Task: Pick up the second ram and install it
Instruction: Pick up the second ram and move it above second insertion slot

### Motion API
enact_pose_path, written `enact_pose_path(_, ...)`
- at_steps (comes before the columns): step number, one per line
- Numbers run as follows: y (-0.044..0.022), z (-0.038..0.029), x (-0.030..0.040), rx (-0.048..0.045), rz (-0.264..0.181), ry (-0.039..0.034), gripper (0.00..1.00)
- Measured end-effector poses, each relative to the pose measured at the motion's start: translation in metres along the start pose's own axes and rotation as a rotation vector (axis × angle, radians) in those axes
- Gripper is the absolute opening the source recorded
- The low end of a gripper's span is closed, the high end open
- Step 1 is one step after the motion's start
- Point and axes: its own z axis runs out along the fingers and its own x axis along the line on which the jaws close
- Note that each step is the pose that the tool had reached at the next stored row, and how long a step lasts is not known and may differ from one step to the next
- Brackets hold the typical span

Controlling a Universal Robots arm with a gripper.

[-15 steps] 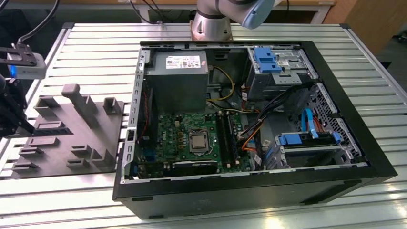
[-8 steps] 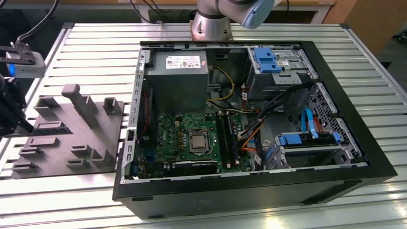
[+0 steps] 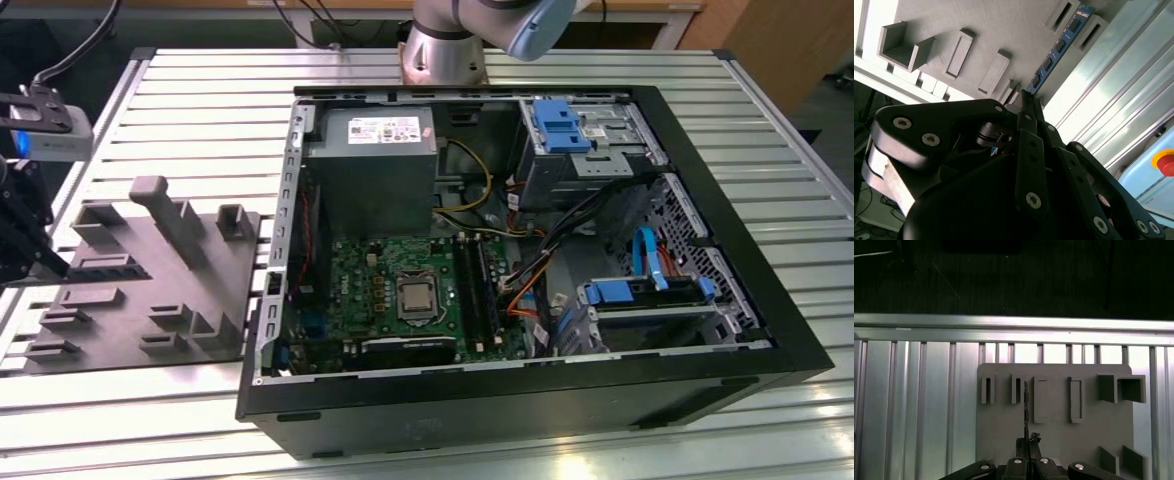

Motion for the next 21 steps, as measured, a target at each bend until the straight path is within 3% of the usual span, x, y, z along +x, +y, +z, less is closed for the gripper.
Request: enact_pose_path(21, 0.0005, -0.0040, -0.0003, 0.0001, 0.000, 0.0000, 0.12)
